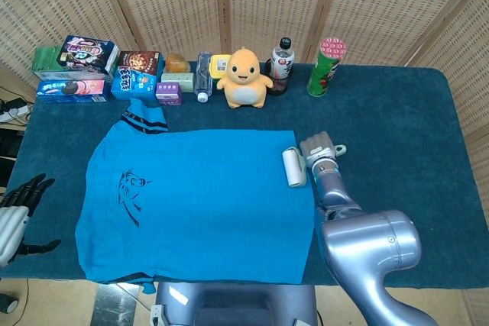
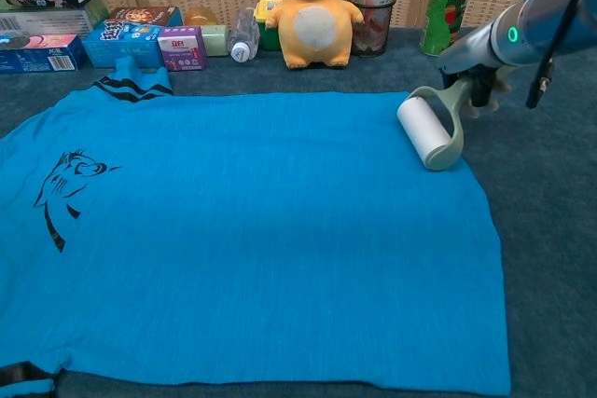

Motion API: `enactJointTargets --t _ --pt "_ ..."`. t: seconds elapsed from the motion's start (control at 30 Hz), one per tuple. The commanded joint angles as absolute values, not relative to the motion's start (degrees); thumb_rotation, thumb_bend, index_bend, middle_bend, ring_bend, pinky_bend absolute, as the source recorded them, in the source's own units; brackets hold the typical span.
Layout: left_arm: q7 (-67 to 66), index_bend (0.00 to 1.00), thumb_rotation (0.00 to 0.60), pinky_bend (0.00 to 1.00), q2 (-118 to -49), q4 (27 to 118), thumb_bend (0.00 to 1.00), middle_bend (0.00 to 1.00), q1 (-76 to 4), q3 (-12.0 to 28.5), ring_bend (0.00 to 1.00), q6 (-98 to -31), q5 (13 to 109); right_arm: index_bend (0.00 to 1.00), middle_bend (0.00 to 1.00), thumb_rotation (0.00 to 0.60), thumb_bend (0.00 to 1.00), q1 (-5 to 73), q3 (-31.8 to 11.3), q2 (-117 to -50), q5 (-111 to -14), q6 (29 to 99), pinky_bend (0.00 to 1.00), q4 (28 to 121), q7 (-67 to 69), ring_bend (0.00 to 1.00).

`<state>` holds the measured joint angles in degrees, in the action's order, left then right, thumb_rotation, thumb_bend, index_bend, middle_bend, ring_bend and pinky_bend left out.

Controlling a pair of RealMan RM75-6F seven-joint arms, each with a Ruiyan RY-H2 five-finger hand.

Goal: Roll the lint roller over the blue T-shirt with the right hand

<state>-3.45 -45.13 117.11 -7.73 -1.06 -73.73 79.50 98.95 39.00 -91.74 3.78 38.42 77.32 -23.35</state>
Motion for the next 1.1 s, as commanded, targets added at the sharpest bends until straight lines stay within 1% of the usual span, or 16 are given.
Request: enactJointTargets --t 0.03,0.3,0.4,0.57,0.63,0.67,0.73,0.77,0.8,0.83,0.87,0.9,0.93,1.0,1.07,1.1 --pt "-3.5 0.0 0.6 0.08 -45.1 117.1 0.14 0.0 -7.7 -1.1 0.0 -73.7 79.6 0.61 0.78 0.6 1.0 97.8 36.1 -88.2 2.4 36.3 1.0 78.7 -23.9 0.73" --pt "-3.3 0.0 0.6 0.08 -45.0 117.1 0.14 0.0 -7.8 -1.1 0.0 -73.6 79.3 0.61 0.78 0.6 1.0 93.8 25.8 -78.1 -5.2 26.8 1.0 79.9 -16.2 0.73" --pt "-3.1 0.0 0.6 0.08 -44.9 117.1 0.14 0.0 -7.8 -1.1 0.0 -73.6 79.3 0.61 0.78 0.6 1.0 90.5 23.0 -77.2 -8.7 26.4 1.0 78.3 -13.6 0.73" --pt "-3.0 0.0 0.6 0.08 -44.8 117.0 0.14 0.0 -7.8 -1.2 0.0 -73.5 79.4 0.61 0.77 0.6 1.0 85.8 20.8 -78.5 -11.6 27.5 0.99 75.2 -11.2 0.72" --pt "-2.9 0.0 0.6 0.08 -44.8 117.1 0.14 0.0 -7.7 -1.2 0.0 -73.5 79.4 0.6 0.76 0.6 1.0 83.6 20.0 -79.4 -12.8 28.1 0.95 73.7 -10.4 0.7" --pt "-2.9 0.0 0.6 0.08 -44.8 117.1 0.14 0.0 -7.7 -1.2 0.0 -73.5 79.4 0.56 0.73 0.6 1.0 82.5 19.6 -79.8 -13.5 28.4 0.91 73.1 -10.1 0.68" --pt "-2.8 0.0 0.6 0.08 -44.7 117.1 0.14 0.0 -7.8 -1.2 0.0 -73.4 79.5 0.46 0.61 0.6 0.98 80.5 18.8 -80.4 -15.0 28.8 0.79 72.3 -9.5 0.57" --pt "-2.8 0.0 0.6 0.08 -44.7 117.1 0.14 0.0 -7.8 -1.2 0.0 -73.4 79.5 0.37 0.49 0.6 0.92 79.6 18.3 -80.5 -16.0 28.6 0.68 72.2 -9.1 0.48" --pt "-2.8 0.0 0.6 0.08 -44.7 117.1 0.14 0.0 -7.8 -1.2 0.0 -73.4 79.5 0.28 0.37 0.6 0.82 78.6 17.6 -80.3 -17.3 28.1 0.57 72.1 -8.5 0.38" --pt "-2.8 0.0 0.6 0.08 -44.7 117.2 0.14 0.0 -7.8 -1.3 0.0 -73.2 79.5 0.23 0.29 0.6 0.73 77.4 16.7 -79.9 -19.0 26.8 0.51 72.2 -7.6 0.32" --pt "-2.8 0.0 0.6 0.08 -44.7 117.2 0.14 0.0 -7.9 -1.3 0.0 -73.1 79.6 0.17 0.2 0.6 0.61 76.4 16.3 -79.3 -20.2 25.0 0.42 72.5 -6.9 0.24" --pt "-2.7 0.0 0.6 0.08 -44.7 117.3 0.14 0.0 -7.9 -1.4 0.0 -73.1 79.9 0.12 0.13 0.6 0.5 75.6 16.0 -78.9 -21.7 23.7 0.35 72.5 -6.6 0.18" --pt "-2.5 0.0 0.6 0.08 -44.6 117.3 0.14 0.0 -7.8 -1.4 0.0 -73.1 80.1 0.09 0.09 0.6 0.43 74.6 15.2 -78.6 -23.7 23.4 0.31 72.3 -6.2 0.14" --pt "-2.2 0.0 0.6 0.08 -44.5 117.2 0.14 0.0 -7.8 -1.5 0.0 -73.3 80.2 0.05 0.02 0.6 0.28 73.2 14.1 -78.4 -26.4 23.8 0.23 72.1 -5.7 0.05" --pt "-2.0 0.0 0.6 0.08 -44.4 117.2 0.14 0.0 -7.7 -1.6 0.0 -73.3 80.4 0.04 0.0 0.6 0.19 72.0 13.7 -78.2 -28.5 24.8 0.19 71.9 -5.8 0.0" --pt "-1.9 0.0 0.6 0.08 -44.4 117.2 0.14 0.0 -7.7 -1.6 0.0 -73.3 80.6 0.04 0.0 0.6 0.16 71.5 13.5 -78.0 -29.4 25.7 0.18 72.0 -5.9 0.0"
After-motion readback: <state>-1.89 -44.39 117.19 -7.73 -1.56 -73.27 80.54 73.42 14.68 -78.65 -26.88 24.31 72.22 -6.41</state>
